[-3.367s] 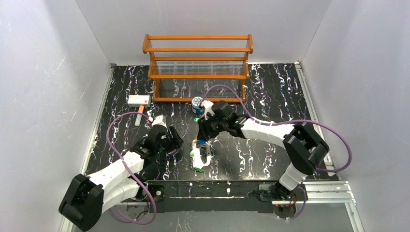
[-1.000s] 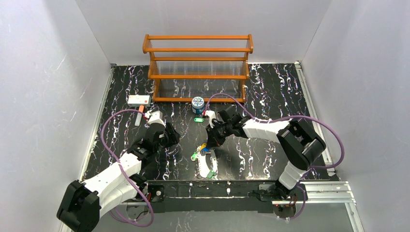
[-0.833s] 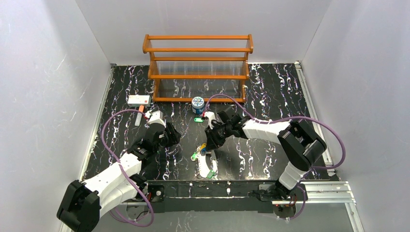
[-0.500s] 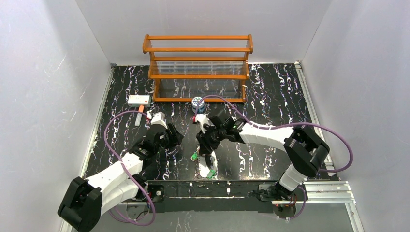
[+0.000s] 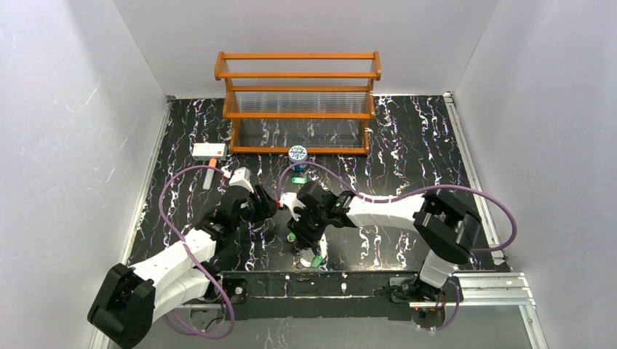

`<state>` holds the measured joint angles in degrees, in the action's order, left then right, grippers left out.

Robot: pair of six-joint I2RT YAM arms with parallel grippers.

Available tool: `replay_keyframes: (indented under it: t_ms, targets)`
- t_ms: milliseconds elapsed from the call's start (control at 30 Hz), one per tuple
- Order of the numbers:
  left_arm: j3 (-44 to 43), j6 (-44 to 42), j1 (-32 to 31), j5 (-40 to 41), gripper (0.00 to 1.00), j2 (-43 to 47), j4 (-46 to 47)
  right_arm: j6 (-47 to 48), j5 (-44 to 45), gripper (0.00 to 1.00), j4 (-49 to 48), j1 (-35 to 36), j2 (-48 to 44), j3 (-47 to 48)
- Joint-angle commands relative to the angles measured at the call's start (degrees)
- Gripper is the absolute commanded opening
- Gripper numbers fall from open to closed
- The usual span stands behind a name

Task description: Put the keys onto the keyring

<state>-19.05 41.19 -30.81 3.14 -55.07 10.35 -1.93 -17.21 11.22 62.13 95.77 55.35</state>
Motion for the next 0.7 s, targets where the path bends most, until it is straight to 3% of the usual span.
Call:
replay_keyframes:
  t_ms: [0,233,500,667]
  targets:
    - [0.93,0.38,0.31,-0.81,0.48,0.75,0.78,0.99,0.97,0.42,0.09,0.80,1.57,3.07]
    - [0.77,0.08,0.31,-1.49,0.48,0.99,0.75,-1.58,8.01,0.44,-1.94,-0.31,5.87,4.37]
    - [2.00,1.83,0.31,-3.12,0.47,1.72,0.33,-6.74,6.48,0.46,-2.60,-7.43,9.98,8.02]
    - [4.87,6.23,0.31,-8.39,0.45,0.32,4.57,-6.43,3.84,0.48,-1.90,-10.61,9.48,8.64]
